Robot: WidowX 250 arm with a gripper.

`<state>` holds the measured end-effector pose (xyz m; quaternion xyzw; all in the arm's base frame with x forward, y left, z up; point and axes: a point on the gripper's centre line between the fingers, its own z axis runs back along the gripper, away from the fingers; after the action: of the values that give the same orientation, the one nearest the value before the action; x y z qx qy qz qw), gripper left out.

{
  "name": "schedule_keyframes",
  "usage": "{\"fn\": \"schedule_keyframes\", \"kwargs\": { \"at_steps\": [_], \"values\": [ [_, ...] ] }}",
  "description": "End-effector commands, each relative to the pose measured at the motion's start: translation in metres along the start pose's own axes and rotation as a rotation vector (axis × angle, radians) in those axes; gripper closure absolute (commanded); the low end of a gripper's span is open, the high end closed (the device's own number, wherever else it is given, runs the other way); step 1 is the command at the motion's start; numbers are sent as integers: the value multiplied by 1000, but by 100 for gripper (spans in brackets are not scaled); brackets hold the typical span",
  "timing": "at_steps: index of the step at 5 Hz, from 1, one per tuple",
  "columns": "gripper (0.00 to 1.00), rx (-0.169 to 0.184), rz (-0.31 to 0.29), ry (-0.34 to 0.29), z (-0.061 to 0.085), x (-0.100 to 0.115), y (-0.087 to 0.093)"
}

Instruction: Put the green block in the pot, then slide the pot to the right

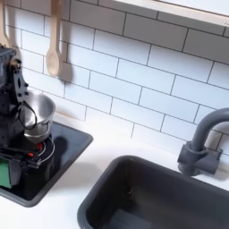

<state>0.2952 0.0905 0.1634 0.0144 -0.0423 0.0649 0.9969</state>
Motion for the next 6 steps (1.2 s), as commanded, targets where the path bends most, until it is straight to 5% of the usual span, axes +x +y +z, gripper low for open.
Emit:
{"fn": "schedule_keyframes", "kwargs": {
  "at_steps": [1,4,6],
  "values": [
    [100,8,-50,-59,32,-7,-1],
    [100,-11,-10,-191,74,16,25],
    [100,5,29,-256,82,33,41]
  ]
}}
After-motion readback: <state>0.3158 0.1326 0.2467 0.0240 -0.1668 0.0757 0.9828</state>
